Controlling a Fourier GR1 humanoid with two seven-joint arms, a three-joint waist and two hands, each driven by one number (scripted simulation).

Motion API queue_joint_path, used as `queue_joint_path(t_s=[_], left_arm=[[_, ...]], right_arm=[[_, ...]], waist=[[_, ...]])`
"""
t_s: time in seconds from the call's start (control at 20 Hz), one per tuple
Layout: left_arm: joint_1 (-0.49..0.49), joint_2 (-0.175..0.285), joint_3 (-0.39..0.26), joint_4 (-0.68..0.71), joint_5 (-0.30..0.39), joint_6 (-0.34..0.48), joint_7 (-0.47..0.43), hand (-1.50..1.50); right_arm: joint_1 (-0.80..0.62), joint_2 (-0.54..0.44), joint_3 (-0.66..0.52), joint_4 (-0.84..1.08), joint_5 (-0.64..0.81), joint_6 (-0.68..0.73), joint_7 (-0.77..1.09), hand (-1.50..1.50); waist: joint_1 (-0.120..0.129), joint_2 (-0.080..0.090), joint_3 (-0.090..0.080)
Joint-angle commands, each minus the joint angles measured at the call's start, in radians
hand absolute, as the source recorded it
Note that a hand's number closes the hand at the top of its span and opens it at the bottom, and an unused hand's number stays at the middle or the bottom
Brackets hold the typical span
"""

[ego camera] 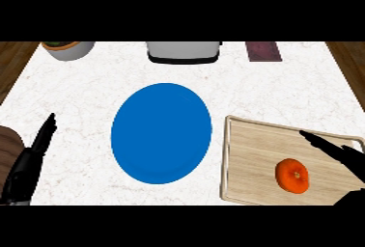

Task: Pick the squash from the tray and place it in the plate

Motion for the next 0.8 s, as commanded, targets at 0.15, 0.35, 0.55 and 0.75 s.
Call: queue_joint_path(t_s=[0.15,0.35,0.55,0.75], left_arm=[[-0.01,-0.018,0.048,0.067,-0.026,-0.063,-0.062,0.0],[-0.013,-0.095,0.028,0.017,-0.088,-0.013,0.003,0.0],[0.0,-0.101,0.057,0.027,-0.106,-0.032,-0.039,0.0],[0.067,-0.084,0.094,-0.139,-0.091,-0.099,0.067,0.0]], right_arm=[[-0.055,0.069,-0.001,0.122,0.125,0.074,-0.038,-1.5],[-0.027,0.151,-0.001,0.05,0.177,0.055,0.012,-1.5],[-0.105,0.214,-0.009,0.21,0.247,0.046,-0.068,-1.5],[-0.089,0.211,-0.053,0.197,0.285,0.087,-0.106,-1.5]], waist=[[0.0,0.001,0.0],[-0.003,0.0,0.0],[0.001,0.001,0.0],[0.001,0.0,0.0]])
